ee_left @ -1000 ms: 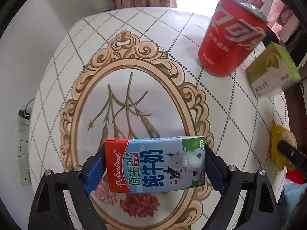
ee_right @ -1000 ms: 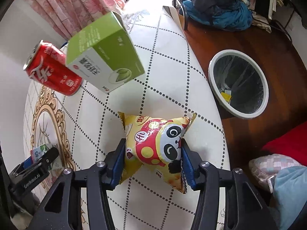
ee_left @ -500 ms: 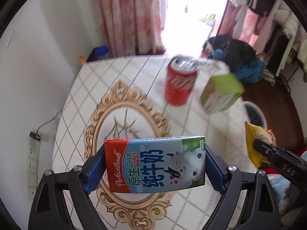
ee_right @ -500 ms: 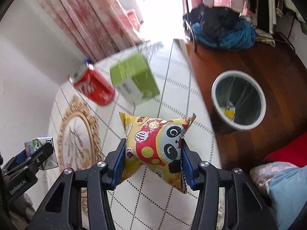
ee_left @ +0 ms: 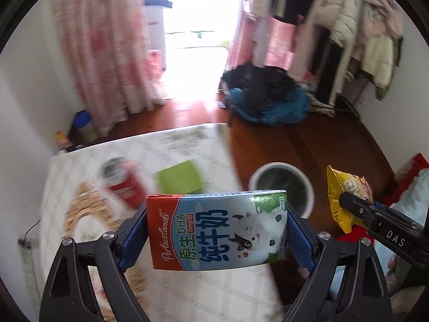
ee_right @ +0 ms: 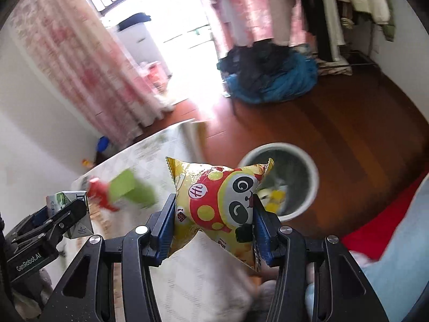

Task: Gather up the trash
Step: 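Carry the snack bag and milk carton over the trash bin and open both tools, then move both open tools back over the table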

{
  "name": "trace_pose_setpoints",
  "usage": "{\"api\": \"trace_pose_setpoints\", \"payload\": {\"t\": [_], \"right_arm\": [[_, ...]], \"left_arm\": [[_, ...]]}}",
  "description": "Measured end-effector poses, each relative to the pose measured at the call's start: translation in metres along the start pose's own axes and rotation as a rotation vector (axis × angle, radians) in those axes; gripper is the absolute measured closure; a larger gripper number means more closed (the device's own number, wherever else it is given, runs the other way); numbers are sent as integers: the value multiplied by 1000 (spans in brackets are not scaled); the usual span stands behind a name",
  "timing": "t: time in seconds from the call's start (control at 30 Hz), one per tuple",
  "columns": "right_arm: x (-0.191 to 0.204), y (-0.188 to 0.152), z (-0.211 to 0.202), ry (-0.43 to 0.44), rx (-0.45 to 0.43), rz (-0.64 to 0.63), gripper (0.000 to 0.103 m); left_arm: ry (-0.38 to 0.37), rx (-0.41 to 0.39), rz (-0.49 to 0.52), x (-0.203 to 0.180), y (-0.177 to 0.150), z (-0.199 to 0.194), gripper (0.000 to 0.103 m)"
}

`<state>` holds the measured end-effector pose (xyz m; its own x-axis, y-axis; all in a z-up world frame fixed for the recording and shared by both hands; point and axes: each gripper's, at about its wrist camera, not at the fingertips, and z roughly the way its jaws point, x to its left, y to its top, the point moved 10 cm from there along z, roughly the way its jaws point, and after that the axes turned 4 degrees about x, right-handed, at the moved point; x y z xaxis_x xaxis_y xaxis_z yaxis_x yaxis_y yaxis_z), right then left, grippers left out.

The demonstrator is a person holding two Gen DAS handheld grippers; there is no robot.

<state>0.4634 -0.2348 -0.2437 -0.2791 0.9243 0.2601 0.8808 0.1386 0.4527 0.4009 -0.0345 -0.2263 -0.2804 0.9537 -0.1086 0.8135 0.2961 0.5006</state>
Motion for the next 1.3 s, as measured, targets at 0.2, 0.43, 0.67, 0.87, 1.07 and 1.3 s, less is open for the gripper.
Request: {"api": "trace_pose_setpoints", "payload": {"t": [0.2,0.43,0.67,0.87,1.07,1.3], "right_arm": [[-108,30,38,-111,56,71,49],[-180,40,108,-133,149,134,49],[-207,41,181,-134,219,160,49],[-215,35,223,-117,262,174,44],[-218,32,238,-79,276,212,0],[-209,27,220,-158,259,148,0]], "left_arm": [[-146,124,37,-82,26,80,13],[-229,302,57,-146,38,182,12],[-221,415,32,-159,42,247,12],[-209,450,-16,-148,38,267,5],[-179,426,-36,-133,38,262,0],[-55,349,18,-119,24,237,0]]}}
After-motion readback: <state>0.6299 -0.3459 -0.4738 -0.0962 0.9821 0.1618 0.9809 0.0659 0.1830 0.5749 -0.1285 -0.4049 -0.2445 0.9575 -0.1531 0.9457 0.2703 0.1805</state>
